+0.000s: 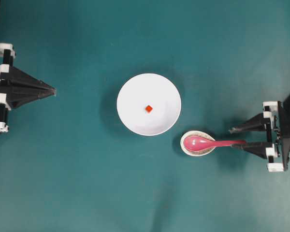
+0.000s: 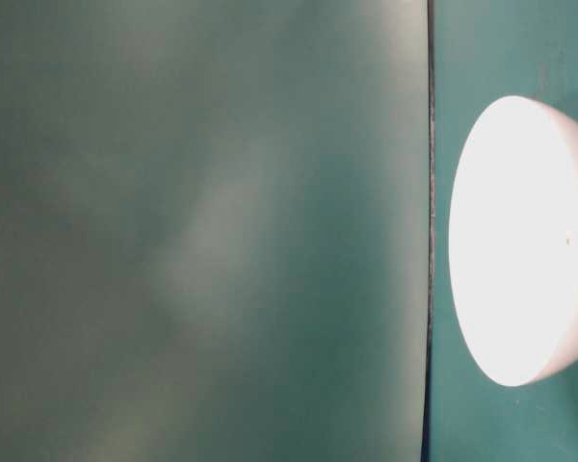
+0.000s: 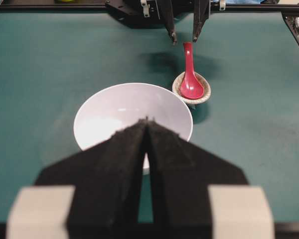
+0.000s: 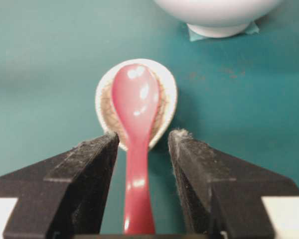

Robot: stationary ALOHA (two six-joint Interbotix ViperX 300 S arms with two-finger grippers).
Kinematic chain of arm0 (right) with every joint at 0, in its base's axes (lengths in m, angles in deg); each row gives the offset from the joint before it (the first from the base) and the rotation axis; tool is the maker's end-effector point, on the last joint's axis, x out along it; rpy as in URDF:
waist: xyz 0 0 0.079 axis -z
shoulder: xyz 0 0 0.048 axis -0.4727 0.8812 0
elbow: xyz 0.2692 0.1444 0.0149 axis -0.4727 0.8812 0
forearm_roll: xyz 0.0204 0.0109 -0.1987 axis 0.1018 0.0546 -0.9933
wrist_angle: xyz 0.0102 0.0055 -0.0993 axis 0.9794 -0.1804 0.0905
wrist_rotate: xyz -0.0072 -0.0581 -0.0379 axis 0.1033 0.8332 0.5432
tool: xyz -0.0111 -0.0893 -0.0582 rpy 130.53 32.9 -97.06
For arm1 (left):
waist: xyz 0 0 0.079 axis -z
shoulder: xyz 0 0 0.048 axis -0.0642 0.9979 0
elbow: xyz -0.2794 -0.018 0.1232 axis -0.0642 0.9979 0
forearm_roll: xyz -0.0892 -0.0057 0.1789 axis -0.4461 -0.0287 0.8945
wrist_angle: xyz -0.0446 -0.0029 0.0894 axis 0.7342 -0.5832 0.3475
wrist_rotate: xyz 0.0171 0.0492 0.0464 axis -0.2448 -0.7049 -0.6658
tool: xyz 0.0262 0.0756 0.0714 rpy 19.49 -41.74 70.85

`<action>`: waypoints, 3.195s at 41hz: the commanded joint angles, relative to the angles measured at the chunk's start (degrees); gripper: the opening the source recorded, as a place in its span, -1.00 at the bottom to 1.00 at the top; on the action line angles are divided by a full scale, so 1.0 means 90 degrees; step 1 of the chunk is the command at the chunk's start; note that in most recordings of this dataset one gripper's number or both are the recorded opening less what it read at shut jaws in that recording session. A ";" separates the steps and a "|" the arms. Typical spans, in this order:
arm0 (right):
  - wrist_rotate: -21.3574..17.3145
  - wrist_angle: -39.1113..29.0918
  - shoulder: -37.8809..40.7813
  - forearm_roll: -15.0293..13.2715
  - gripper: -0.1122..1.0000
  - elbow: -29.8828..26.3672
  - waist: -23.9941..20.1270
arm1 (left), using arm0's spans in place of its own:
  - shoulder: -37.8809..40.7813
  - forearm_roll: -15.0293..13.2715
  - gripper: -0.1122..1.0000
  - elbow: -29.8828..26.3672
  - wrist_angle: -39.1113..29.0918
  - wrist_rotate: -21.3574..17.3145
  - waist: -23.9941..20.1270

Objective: Grip the spoon and scoop the red block from the bowl with right arm.
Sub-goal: 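Close the right gripper on the end of the pink spoon handle, then lift the spoon off the rest and swing it over the white bowl, then lower the spoon bowl into the white bowl beside the red cube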

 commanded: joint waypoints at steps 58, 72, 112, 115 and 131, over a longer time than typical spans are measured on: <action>-0.0039 0.0000 0.1104 0.0146 -0.16 -0.0117 -0.0332 | 0.0049 0.0010 -0.79 -0.0146 0.0049 0.0010 -0.0010; -0.0020 -0.0029 0.1094 0.0156 -0.27 -0.0137 -0.0332 | 0.0049 0.0010 -0.79 -0.0146 0.0049 0.0010 -0.0010; 0.2539 -0.4336 -0.2959 0.0146 -0.35 -0.1934 0.2334 | -0.0010 0.0010 -0.79 -0.0186 0.0117 0.0137 0.0000; 0.2627 -0.5605 -0.3203 0.0146 -0.35 -0.2383 0.3105 | -0.0010 0.0010 -0.79 -0.0186 0.0117 0.0146 -0.0010; 0.2607 -1.1035 -0.2285 -0.0439 -0.35 -0.4805 0.6113 | 0.0000 0.0010 -0.80 -0.0234 0.0117 0.0225 -0.0010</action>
